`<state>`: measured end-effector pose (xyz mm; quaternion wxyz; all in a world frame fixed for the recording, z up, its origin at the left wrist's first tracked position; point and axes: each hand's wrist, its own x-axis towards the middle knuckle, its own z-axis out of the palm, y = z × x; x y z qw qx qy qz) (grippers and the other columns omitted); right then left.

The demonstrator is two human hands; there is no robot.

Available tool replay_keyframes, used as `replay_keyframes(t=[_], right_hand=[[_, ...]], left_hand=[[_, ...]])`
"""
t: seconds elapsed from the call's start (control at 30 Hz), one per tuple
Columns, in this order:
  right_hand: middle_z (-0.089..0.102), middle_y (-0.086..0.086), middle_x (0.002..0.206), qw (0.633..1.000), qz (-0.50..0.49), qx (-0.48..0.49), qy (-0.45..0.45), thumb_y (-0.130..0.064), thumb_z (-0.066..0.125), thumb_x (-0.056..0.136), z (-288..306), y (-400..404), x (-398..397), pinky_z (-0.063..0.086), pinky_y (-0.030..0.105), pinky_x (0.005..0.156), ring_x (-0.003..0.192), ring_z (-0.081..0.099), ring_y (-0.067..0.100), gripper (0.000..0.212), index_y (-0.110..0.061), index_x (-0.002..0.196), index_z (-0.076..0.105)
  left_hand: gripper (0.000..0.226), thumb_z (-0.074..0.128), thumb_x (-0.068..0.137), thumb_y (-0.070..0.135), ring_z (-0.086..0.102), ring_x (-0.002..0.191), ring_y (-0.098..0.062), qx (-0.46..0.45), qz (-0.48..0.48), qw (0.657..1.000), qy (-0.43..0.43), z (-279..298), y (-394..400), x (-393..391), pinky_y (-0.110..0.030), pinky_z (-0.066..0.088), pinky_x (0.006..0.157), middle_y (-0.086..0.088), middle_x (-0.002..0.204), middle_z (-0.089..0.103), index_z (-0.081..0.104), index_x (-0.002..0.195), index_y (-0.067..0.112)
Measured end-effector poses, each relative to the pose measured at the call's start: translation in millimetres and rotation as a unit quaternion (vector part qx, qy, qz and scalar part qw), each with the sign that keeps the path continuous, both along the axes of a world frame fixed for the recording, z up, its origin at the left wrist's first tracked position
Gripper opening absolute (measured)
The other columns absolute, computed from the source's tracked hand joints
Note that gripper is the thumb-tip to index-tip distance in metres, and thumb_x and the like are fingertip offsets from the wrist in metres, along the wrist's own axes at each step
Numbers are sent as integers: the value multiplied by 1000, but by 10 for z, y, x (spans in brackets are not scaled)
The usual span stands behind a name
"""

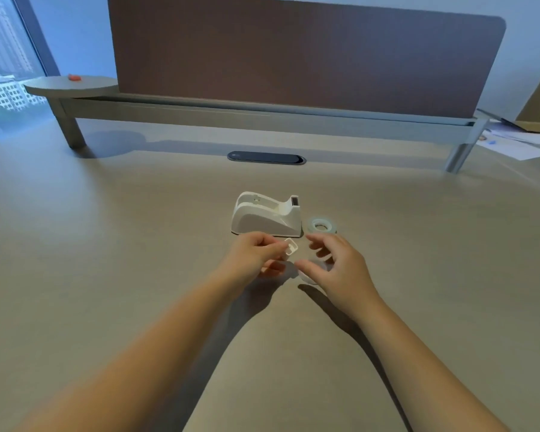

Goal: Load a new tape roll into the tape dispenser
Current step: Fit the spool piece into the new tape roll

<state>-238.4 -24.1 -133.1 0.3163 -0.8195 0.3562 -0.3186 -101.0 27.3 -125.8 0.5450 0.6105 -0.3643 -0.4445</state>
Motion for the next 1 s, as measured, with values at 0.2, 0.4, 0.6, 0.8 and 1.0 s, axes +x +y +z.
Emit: replay_keyframes(t=[0.2, 0.4, 0.6, 0.8, 1.0], right_hand=[[54, -14, 78, 999, -9, -5, -52, -23, 63, 79, 25, -21, -67, 46, 11, 63, 74, 56, 4, 15, -23, 90, 52], [56, -10, 76, 991, -110, 13, -71, -19, 62, 81, -20, -239, -311, 43, 10, 57, 66, 53, 5, 17, -16, 97, 57], [59, 2, 98, 984, -156, 60, -65, -18, 58, 82, -85, -420, -495, 44, 25, 73, 85, 55, 15, 29, -11, 111, 56], [61, -3, 88, 980, -168, 86, -68, -20, 61, 80, -146, -454, -530, 47, 29, 71, 79, 58, 14, 25, -17, 105, 59], [63, -3, 86, 979, -168, 96, -70, -21, 61, 79, -149, -470, -552, 49, 36, 74, 81, 60, 17, 17, -23, 95, 58]], left_hand=[[16, 53, 83, 24, 58, 44, -5, 14, -54, 998, -11, 72, -97, -212, -18, 52, 47, -3, 60, 57, 60, 77, 10], [20, 50, 85, 18, 59, 76, -19, -10, -3, 987, -158, 42, -353, -323, -25, 49, 70, -6, 83, 60, 64, 95, 8], [30, 47, 84, 11, 49, 107, -25, -72, -23, 845, -529, 0, -723, -441, -24, 31, 87, -12, 120, 55, 56, 112, 6], [22, 46, 83, 12, 51, 101, -33, 48, -71, 711, -698, 8, -930, -558, -35, 37, 82, -21, 110, 57, 60, 95, 0], [21, 49, 82, 10, 50, 103, -32, 37, -41, 787, -615, 24, -915, -559, -34, 37, 86, -20, 114, 56, 63, 96, 1]])
